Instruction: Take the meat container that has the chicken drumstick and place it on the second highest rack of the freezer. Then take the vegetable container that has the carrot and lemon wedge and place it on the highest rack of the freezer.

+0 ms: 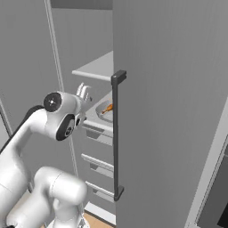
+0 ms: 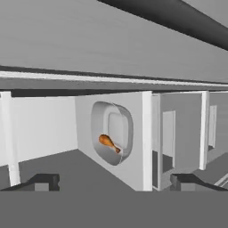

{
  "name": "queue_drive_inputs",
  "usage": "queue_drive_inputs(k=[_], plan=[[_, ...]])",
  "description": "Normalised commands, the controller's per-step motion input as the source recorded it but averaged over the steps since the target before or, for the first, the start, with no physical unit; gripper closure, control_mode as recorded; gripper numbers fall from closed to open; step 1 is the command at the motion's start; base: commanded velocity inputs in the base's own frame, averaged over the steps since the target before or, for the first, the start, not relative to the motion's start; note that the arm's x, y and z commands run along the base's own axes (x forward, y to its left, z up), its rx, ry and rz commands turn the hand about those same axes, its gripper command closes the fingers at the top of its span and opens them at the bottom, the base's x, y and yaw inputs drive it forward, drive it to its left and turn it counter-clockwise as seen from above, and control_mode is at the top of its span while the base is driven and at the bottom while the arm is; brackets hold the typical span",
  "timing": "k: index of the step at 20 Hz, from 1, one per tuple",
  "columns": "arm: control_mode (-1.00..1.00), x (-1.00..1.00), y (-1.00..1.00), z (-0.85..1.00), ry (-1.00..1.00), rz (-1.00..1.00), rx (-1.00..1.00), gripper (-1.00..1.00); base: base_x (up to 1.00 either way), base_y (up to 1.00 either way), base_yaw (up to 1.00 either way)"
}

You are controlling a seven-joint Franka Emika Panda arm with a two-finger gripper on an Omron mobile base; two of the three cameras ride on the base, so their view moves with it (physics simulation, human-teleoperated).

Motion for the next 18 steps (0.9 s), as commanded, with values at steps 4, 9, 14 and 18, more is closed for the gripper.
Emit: queue_drive_inputs(k=[4,9,14,18], plan=[[-1.00,-0.78,0.00,0.57,0.00,0.00,0.00,-1.00,0.00,0.00,0.00],[-1.00,-0.87,0.07,0.33,0.02,0.00,0.00,-1.00,0.00,0.00,0.00],[-1.00,-0.55,0.21,0.44,0.11,0.00,0.00,-1.00,0.00,0.00,0.00],[-1.00,0.00,0.14,0.39,0.16,0.01,0.00,-1.00,0.00,0.00,0.00]])
